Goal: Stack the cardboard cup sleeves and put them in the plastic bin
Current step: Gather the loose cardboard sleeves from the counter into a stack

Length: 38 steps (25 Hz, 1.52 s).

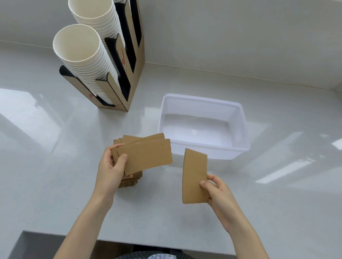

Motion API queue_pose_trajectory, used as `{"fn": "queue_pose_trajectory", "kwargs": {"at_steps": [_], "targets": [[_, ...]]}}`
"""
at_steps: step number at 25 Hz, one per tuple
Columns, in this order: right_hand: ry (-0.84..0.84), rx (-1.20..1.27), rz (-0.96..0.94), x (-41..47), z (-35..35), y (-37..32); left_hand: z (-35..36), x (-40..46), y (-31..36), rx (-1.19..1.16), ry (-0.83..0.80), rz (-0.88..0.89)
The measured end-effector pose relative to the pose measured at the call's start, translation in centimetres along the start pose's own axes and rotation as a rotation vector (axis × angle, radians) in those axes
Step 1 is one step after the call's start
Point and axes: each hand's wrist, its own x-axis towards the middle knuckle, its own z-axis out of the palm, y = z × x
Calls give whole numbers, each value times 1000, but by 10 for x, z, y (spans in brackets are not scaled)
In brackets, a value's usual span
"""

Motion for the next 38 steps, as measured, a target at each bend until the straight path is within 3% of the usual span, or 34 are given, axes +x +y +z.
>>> {"fn": "queue_pose_trajectory", "kwargs": {"at_steps": [6, 12, 17, 20, 24, 28, 31, 38], "targets": [[-96, 268, -50, 0, 18, -13, 22, -12, -4, 30, -117, 0], [99, -64, -79, -3, 48, -12, 41, -26, -7, -34, -216, -3], [99, -216, -80, -3, 55, -8, 46, -27, -14, 13, -266, 47], [125, -260, -60, 2, 42, -5, 46, -24, -16, 45, -253, 81], [309, -211, -176, 5, 14, -7, 44, -22, -17, 112, -331, 121], [262, -221, -356, 7, 0, -8, 52, -22, -22, 196, -465, 160], [282, -372, -476, 10, -5, 1, 60, -19, -29, 271, -486, 192], [282, -490, -422, 18, -10, 28, 63, -8, -61, 456, -418, 196]]}}
